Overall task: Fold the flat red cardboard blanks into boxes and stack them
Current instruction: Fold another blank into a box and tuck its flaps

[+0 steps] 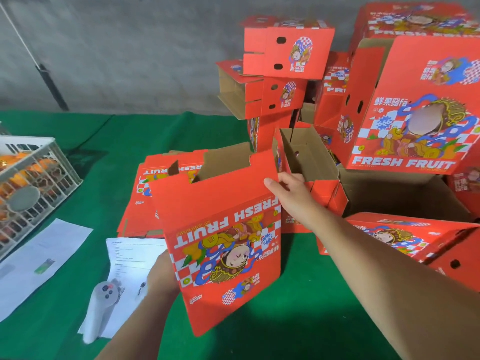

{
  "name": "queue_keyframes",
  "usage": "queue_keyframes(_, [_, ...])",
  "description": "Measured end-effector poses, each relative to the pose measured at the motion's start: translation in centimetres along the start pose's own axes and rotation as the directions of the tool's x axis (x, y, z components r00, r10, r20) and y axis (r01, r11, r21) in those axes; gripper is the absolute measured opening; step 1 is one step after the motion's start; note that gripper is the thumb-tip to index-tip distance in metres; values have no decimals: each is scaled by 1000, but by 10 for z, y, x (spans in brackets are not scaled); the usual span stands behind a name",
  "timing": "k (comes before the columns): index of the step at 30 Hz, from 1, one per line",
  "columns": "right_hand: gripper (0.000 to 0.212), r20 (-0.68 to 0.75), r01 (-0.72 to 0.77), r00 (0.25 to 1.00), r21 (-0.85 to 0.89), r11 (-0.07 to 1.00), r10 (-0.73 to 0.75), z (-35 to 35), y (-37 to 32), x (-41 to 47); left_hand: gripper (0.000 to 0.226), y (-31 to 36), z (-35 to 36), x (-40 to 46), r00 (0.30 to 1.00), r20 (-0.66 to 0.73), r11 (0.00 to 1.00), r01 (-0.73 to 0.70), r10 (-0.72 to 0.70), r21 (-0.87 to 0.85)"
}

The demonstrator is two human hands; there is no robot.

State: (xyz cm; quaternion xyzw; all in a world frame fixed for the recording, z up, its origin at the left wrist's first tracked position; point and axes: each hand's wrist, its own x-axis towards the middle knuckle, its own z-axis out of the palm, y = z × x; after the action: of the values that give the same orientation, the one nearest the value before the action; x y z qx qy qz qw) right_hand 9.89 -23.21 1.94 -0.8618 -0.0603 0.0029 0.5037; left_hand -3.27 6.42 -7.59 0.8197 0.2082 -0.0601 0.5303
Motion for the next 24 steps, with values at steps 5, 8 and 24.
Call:
queue_keyframes(5, [48, -63, 173, 974, -408, 896, -216, -14, 26, -29, 27, 22, 0, -4, 955, -186, 833, 97, -232, -544])
queue_keyframes(8, [48, -253, 125, 940, -373, 920, -230, -10, 23, -53, 37, 45, 0, -19, 959, -255, 675, -107, -125, -730])
queue_keyframes(24, [35, -476, 286, 803, -221, 933, -359, -7, 37, -133, 41, 78, -2, -48, 886, -251, 801, -461, 390, -382])
